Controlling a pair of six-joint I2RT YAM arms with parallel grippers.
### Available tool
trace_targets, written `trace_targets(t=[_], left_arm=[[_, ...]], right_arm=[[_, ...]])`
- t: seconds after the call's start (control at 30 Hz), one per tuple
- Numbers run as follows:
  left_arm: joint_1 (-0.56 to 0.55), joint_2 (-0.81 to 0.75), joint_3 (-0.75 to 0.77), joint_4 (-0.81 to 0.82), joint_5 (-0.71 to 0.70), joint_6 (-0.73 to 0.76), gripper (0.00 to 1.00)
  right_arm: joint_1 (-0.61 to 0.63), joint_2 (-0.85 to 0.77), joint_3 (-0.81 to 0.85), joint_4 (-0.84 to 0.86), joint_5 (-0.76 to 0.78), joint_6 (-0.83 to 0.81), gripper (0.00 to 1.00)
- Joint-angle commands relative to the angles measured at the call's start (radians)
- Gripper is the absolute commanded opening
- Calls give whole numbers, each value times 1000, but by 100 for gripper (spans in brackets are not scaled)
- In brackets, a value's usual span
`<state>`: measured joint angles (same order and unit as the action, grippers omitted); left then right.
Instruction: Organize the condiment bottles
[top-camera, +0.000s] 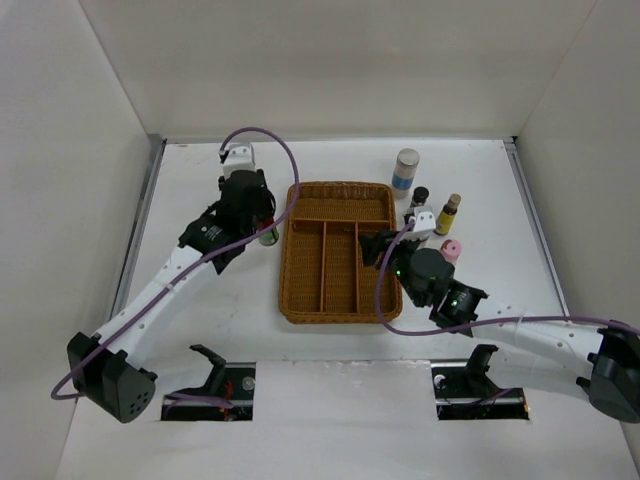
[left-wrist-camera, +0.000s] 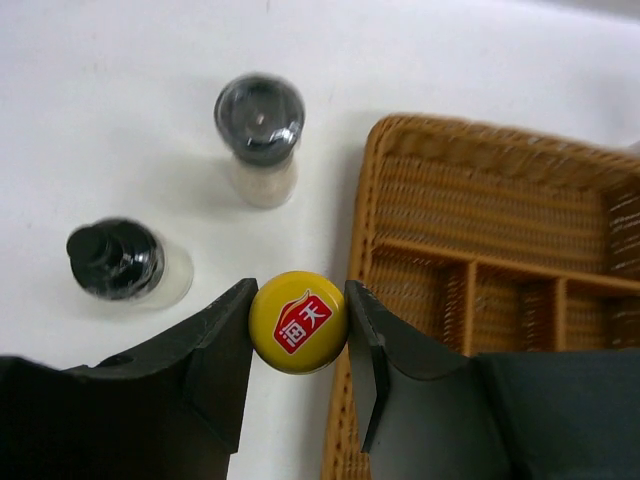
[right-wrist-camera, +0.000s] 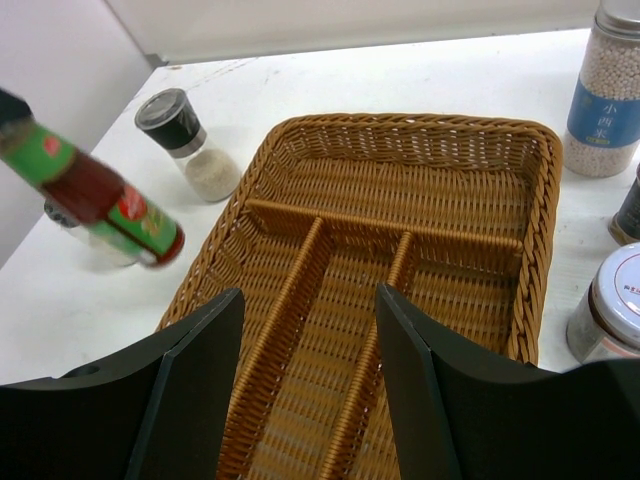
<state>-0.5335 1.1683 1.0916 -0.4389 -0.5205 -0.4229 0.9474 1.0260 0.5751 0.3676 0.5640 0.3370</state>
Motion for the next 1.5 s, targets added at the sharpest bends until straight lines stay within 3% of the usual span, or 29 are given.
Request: trace_targets(t=[0.0,0.5,0.8,0.9,1.13,1.23,1.37,1.47], left_arm=[[-21,-6,143,134,-36,27,9],[-4,459,519,295,116,72,9],[-6,605,524,325,148,75,11],[-18,625,487,330,140,72,22],[-33,597,418,397,105,72,62],[-41,550,383,428,83,72,70],[-47,461,305,489,48,72,76],[-50,374,229,538,13,70,78]], right_arm=[[-6,-26,8,44,-9,2,62],[-6,-58,-3,37,2,4,62],[-6,-67,-7,36,5,2,62],[-8,-61,-8,36,5,4,62],[-12,-53,-4,34,11,2,63],[-20,-53,0,30,13,2,53],[-34,-43,29,-13,13,10,31],[-55,-26,63,-64,13,29,22]])
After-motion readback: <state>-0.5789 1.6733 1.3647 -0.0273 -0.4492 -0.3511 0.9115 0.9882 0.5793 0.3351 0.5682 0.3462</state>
